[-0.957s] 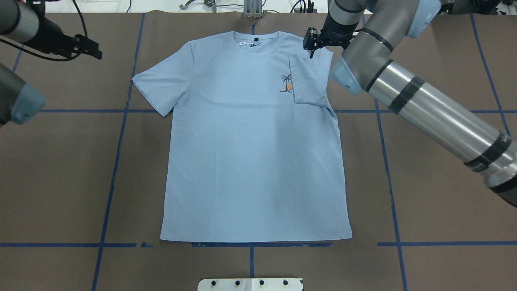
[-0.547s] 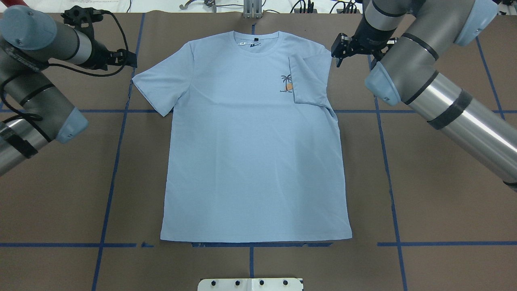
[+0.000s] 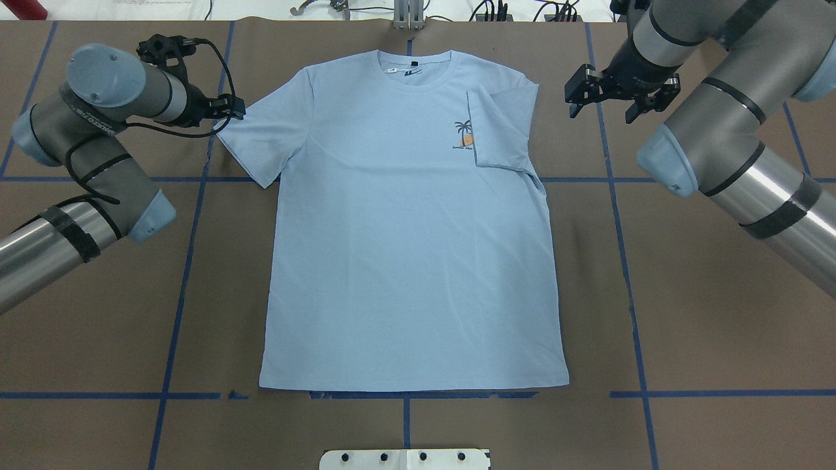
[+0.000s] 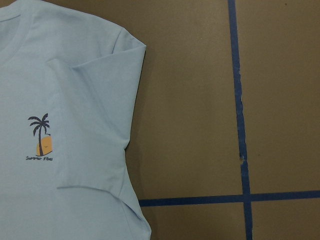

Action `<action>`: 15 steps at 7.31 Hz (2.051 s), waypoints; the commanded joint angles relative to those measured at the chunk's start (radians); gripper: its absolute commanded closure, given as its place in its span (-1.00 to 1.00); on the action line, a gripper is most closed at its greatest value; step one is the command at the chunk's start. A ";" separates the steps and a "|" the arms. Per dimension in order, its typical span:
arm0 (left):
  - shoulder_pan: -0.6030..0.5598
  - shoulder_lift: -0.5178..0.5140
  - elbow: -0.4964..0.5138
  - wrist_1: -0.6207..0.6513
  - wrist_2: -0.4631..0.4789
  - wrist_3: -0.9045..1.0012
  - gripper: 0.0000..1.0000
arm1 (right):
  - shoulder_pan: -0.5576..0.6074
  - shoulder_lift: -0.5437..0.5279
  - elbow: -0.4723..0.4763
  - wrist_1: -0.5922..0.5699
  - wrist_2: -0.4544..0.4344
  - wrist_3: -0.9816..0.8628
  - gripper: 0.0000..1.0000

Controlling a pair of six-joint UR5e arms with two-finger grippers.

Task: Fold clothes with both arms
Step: 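Release and lift the right gripper while the left gripper reaches the other sleeve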

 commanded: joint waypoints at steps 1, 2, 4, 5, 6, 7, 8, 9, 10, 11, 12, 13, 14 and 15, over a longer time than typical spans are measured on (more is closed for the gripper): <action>0.017 -0.017 0.035 -0.002 0.034 -0.007 -0.81 | -0.002 -0.051 0.012 0.099 -0.002 0.074 -1.00; 0.017 -0.018 0.039 -0.003 0.034 -0.005 -0.79 | -0.003 -0.045 0.011 0.093 0.001 0.076 -1.00; 0.017 -0.019 0.058 -0.014 0.036 -0.004 -0.73 | -0.009 -0.030 0.012 0.036 -0.001 0.076 -1.00; 0.017 -0.018 0.062 -0.016 0.036 -0.004 -0.65 | -0.009 -0.029 0.011 0.036 0.001 0.076 -1.00; 0.018 -0.018 0.062 -0.016 0.036 -0.002 -0.55 | -0.008 -0.028 0.011 0.036 0.001 0.071 -1.00; 0.023 -0.018 0.062 -0.014 0.036 -0.002 -0.32 | -0.006 -0.029 0.009 0.034 0.001 0.071 -1.00; 0.023 -0.018 0.062 -0.014 0.036 0.000 -0.04 | -0.005 -0.029 0.006 0.027 -0.001 0.071 -1.00; 0.023 -0.019 0.059 -0.014 0.034 0.003 0.35 | -0.003 -0.025 0.006 0.016 -0.001 0.066 -1.00; 0.023 -0.018 0.054 -0.014 0.034 0.006 0.94 | -0.002 -0.020 0.006 0.016 -0.001 0.066 -1.00; 0.023 -0.019 0.040 -0.005 0.029 0.004 1.00 | -0.002 -0.022 0.004 0.016 -0.002 0.066 -1.00; 0.023 -0.021 0.030 0.001 0.026 0.004 1.00 | -0.002 -0.022 0.004 0.016 -0.004 0.066 -1.00; 0.023 -0.024 -0.015 0.047 0.026 0.001 1.00 | -0.002 -0.022 0.004 0.016 -0.005 0.066 -1.00; 0.023 -0.051 -0.097 0.191 0.026 -0.005 1.00 | 0.000 -0.022 0.004 0.016 -0.005 0.065 -1.00; 0.024 -0.126 -0.153 0.369 0.026 -0.014 1.00 | 0.000 -0.022 0.004 0.016 -0.005 0.066 -1.00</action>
